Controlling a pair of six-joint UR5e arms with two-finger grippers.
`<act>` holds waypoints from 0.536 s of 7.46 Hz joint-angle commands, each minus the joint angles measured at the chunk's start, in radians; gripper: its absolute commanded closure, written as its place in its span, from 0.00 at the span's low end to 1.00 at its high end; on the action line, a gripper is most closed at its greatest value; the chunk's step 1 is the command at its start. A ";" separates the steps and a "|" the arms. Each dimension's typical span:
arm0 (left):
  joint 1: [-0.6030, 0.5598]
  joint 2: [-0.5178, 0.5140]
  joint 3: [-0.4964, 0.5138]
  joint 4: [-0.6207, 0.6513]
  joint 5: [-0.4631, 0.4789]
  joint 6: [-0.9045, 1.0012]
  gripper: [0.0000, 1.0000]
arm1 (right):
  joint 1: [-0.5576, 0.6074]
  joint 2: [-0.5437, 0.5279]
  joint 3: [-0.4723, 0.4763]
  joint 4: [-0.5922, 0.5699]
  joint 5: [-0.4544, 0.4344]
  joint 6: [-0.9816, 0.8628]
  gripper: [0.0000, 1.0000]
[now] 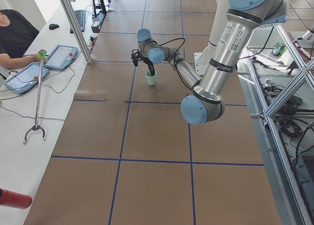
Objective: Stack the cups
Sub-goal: 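Open the left gripper and withdraw it up and away from the cups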
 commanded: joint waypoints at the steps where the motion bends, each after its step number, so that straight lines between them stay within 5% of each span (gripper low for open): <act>1: -0.024 0.008 -0.015 0.003 0.001 0.008 0.00 | 0.000 0.000 0.000 0.000 0.000 0.000 0.00; 4: -0.257 0.013 0.001 0.102 -0.002 0.379 0.00 | 0.000 0.000 0.001 0.001 0.000 0.000 0.00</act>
